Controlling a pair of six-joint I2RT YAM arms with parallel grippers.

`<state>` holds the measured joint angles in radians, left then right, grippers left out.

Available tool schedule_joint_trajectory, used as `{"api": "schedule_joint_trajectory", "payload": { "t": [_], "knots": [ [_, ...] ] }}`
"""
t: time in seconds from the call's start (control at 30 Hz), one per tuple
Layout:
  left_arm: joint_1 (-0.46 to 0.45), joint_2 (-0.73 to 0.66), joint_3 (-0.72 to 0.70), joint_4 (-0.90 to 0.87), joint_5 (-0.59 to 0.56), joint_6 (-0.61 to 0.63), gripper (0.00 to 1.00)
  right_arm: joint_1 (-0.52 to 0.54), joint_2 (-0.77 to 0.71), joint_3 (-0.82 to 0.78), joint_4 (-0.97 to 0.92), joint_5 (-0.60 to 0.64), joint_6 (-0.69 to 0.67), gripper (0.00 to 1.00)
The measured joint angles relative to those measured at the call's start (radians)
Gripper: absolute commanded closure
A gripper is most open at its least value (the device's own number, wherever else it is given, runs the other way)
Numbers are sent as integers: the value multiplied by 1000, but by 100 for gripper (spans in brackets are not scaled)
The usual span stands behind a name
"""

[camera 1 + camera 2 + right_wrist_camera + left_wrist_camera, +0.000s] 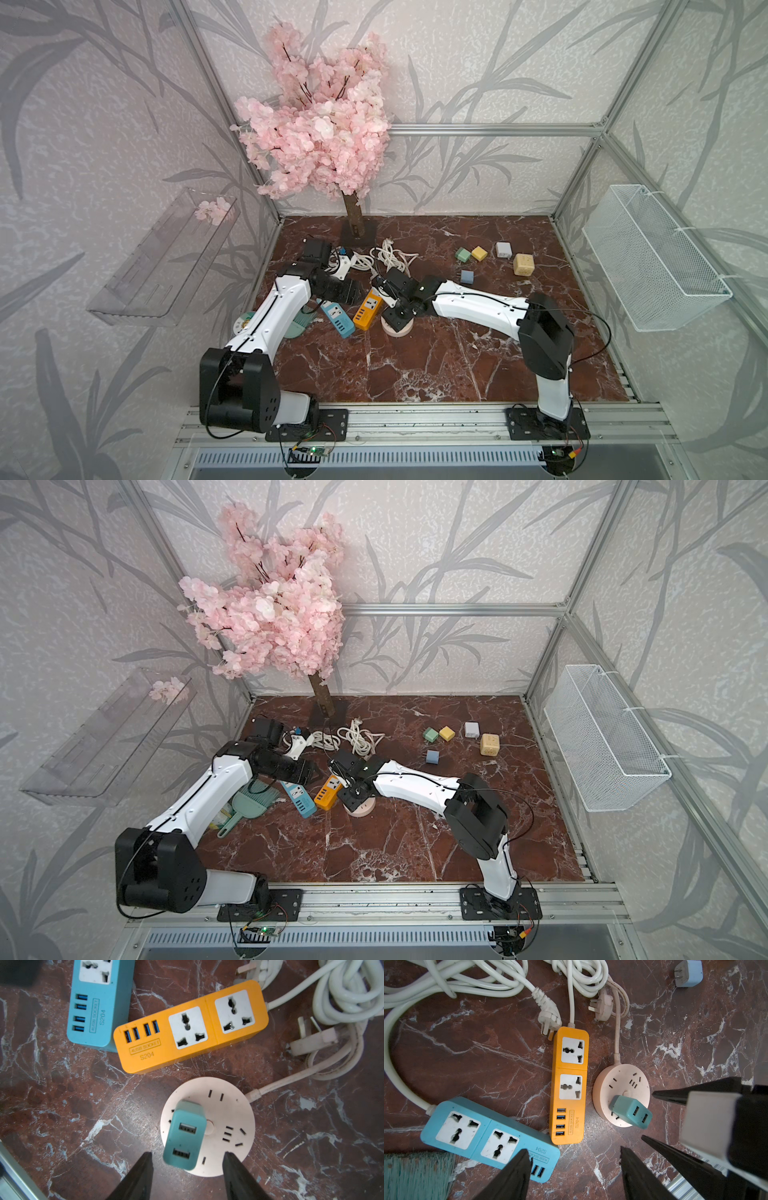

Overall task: Pull the plug off the socket
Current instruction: Remove the plug from the socket.

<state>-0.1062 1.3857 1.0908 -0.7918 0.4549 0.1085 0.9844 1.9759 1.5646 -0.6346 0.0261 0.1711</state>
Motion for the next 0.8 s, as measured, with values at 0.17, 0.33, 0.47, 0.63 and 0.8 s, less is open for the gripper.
{"api": "schedule_joint_trajectory", "payload": {
  "t": [0.17, 0.33, 0.47, 0.63, 0.8],
  "knots": [
    [0, 0, 0, 0, 0, 0, 30, -8, 23, 12, 4, -16, -6, 47],
    [0, 0, 0, 0, 6, 0, 31, -8, 55, 37, 9, -35, -8, 51],
    [0, 2, 0, -1, 23, 6, 31, -8, 72, 39, 11, -38, -9, 55],
    [0, 34, 0, -2, 46, 16, 40, -8, 79, 38, 11, -35, -6, 71],
    [-4, 78, 0, -7, 83, 31, 75, -8, 53, -5, 43, -34, -12, 84]
  ]
}}
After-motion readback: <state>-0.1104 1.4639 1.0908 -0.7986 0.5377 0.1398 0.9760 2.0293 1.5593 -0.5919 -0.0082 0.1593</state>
